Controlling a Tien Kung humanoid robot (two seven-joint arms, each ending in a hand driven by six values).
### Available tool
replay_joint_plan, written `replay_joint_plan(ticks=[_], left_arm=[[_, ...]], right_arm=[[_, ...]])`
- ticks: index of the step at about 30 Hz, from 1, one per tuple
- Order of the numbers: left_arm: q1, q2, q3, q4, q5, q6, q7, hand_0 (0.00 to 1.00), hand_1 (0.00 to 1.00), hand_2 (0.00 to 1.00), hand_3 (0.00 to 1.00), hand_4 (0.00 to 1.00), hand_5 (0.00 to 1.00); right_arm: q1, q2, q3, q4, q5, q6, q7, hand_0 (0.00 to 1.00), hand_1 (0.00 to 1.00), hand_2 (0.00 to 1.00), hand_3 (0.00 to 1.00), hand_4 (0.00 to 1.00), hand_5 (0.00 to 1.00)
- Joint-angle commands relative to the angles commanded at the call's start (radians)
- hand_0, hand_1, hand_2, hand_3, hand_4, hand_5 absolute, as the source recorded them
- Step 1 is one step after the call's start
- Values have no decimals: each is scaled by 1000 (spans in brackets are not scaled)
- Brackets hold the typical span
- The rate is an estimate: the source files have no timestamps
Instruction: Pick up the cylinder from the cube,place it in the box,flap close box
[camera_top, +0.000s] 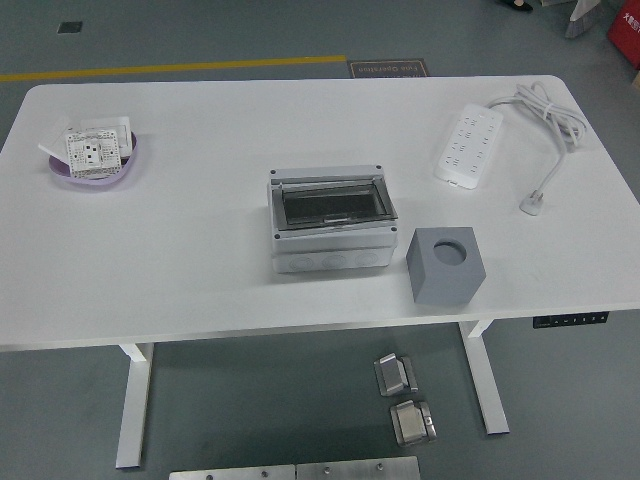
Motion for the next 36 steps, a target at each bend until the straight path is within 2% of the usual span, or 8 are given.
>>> replay_joint_plan(ticks=[1, 6, 7, 12, 13, 24, 25, 36], left_arm=[[1, 0, 4, 1, -3, 0, 0, 684, 666, 572, 621, 543, 326], [-1, 3, 12, 3, -12, 1, 0, 684, 666, 572, 621, 543, 326], [-3, 4, 10, 3, -10, 1, -1, 682, 667, 573, 622, 548, 324], [-15, 9, -5, 2, 2, 2, -3, 682, 667, 573, 622, 548, 324], [-16, 8, -6, 2, 4, 2, -3, 680, 667, 573, 621, 550, 327], [-18, 4, -4, 5, 0, 0, -1, 679, 667, 574, 624, 586, 332], [-17, 4, -2, 5, -3, 0, -1, 679, 667, 573, 624, 596, 328], [-10, 5, 13, 12, -26, -1, 1, 679, 667, 573, 624, 603, 330]], right_arm=[[0, 0, 4, -1, 1, -1, 0, 829, 738, 757, 796, 802, 566], [0, -4, 15, -13, 11, -2, 4, 829, 738, 757, 796, 802, 566], [0, -5, 16, -17, 10, -1, 3, 816, 704, 723, 675, 754, 510], [1, -9, 11, -33, 19, -2, 10, 816, 704, 723, 675, 754, 510], [1, -9, 10, -35, 25, -2, 12, 815, 709, 730, 797, 780, 546], [-13, -3, 11, -45, 36, 0, 11, 826, 754, 783, 664, 798, 573], [-13, -2, 11, -46, 34, -1, 11, 824, 742, 783, 809, 800, 573], [4, 6, -43, -77, 59, -20, 38, 821, 736, 770, 805, 797, 572]])
